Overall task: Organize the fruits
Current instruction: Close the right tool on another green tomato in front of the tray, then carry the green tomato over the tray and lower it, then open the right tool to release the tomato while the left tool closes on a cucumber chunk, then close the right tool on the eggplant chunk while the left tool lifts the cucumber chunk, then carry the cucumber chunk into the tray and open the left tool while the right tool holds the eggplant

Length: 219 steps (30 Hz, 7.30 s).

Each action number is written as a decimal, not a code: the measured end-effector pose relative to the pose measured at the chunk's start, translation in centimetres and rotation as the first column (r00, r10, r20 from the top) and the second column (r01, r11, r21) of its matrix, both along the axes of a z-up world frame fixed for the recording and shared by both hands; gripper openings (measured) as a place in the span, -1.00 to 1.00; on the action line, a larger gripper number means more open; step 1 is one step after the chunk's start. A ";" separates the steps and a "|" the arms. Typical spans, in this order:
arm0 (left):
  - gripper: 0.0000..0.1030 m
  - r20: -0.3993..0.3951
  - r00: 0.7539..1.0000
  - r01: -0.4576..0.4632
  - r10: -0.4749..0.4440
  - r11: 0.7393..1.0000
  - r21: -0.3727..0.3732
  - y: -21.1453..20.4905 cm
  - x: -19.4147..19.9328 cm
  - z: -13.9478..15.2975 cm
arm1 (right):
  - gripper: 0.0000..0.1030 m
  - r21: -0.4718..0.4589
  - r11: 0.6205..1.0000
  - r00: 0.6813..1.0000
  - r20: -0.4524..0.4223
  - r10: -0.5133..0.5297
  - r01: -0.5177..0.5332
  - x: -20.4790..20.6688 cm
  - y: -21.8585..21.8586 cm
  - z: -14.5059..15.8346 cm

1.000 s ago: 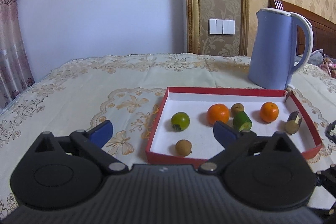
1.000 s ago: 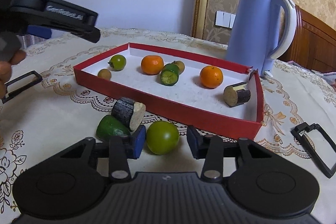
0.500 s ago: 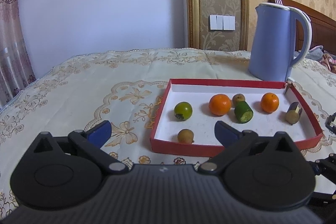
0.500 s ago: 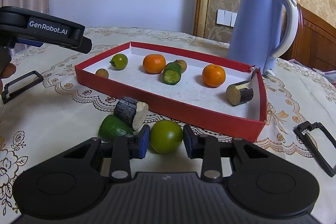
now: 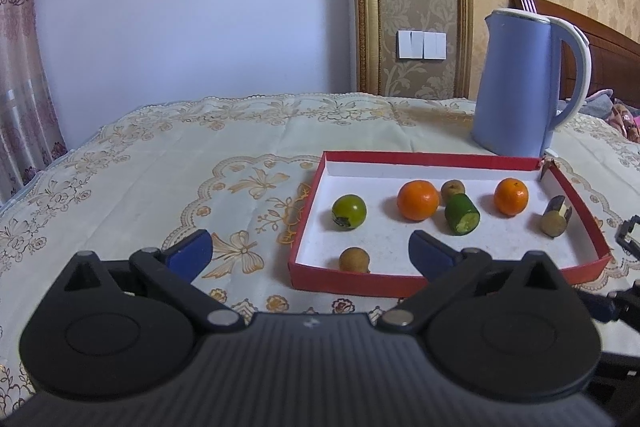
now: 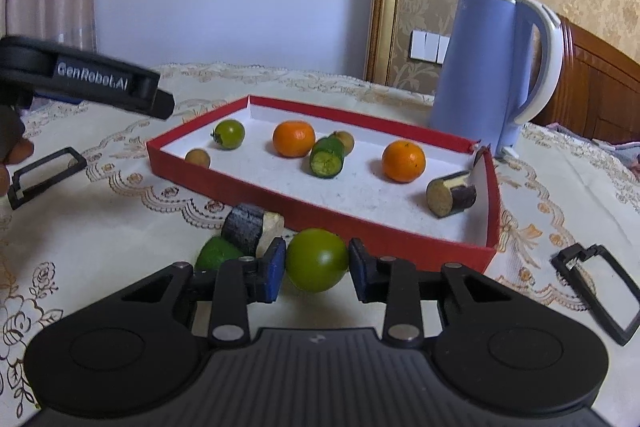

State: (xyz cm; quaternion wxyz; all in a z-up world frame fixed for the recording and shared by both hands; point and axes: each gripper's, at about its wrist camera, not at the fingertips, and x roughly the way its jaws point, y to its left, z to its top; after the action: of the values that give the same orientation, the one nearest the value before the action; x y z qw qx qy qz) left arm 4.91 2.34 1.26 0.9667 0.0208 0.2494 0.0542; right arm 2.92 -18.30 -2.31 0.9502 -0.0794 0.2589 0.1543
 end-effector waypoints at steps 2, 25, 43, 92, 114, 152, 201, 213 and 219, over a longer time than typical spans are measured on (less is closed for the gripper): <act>1.00 0.000 1.000 0.004 -0.004 1.000 0.001 -0.1 -0.2 0.0 | -0.35 0.008 1.000 1.000 0.008 -0.004 0.004 0.0 -0.1 0.3; 1.00 -0.017 0.996 0.083 -0.083 0.997 -0.002 -1.5 -1.4 -0.8 | -0.35 0.080 0.995 0.996 0.060 -0.066 0.061 3.5 -2.0 2.3; 1.00 -0.039 0.991 0.128 -0.126 0.991 0.031 -3.2 -1.6 -1.3 | -0.35 0.095 0.992 0.995 0.048 -0.087 0.082 9.9 -3.1 1.5; 0.70 -0.131 0.949 0.293 -0.285 0.955 0.044 -9.0 -3.0 -5.9 | -0.26 0.212 0.973 0.995 0.013 -0.095 0.090 9.4 -4.4 -0.3; -0.26 -0.182 0.931 0.312 -0.318 0.948 -0.061 -8.7 -1.1 -6.7 | -0.26 0.205 0.976 0.997 0.011 -0.082 0.078 9.3 -4.2 -0.5; -0.29 -0.109 0.981 0.149 -0.159 0.985 -0.090 0.6 -2.8 -3.5 | 0.37 0.213 0.973 0.995 -0.007 -0.095 0.094 1.1 0.5 0.7; -0.29 -0.092 0.981 0.158 -0.170 0.979 -0.130 2.0 -3.2 -2.6 | -0.40 0.180 0.981 0.994 -0.099 -0.051 0.069 1.2 2.8 -0.9; -0.29 -0.031 0.967 0.246 -0.251 0.962 -0.120 -0.2 -1.8 -0.6 | -0.40 0.206 0.976 0.996 -0.070 -0.059 0.072 -0.3 0.5 -0.1; -0.29 -0.019 0.962 0.270 -0.272 0.960 -0.068 -1.9 0.5 -0.3 | -0.40 0.218 0.973 0.996 -0.063 -0.059 0.072 -0.7 -0.1 0.0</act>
State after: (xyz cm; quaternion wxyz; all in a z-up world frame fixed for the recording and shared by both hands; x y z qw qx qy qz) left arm 5.42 0.49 1.01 0.9615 0.0243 0.2596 -0.0869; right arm 2.25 -18.41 -2.26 0.9500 0.0395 0.2694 0.1528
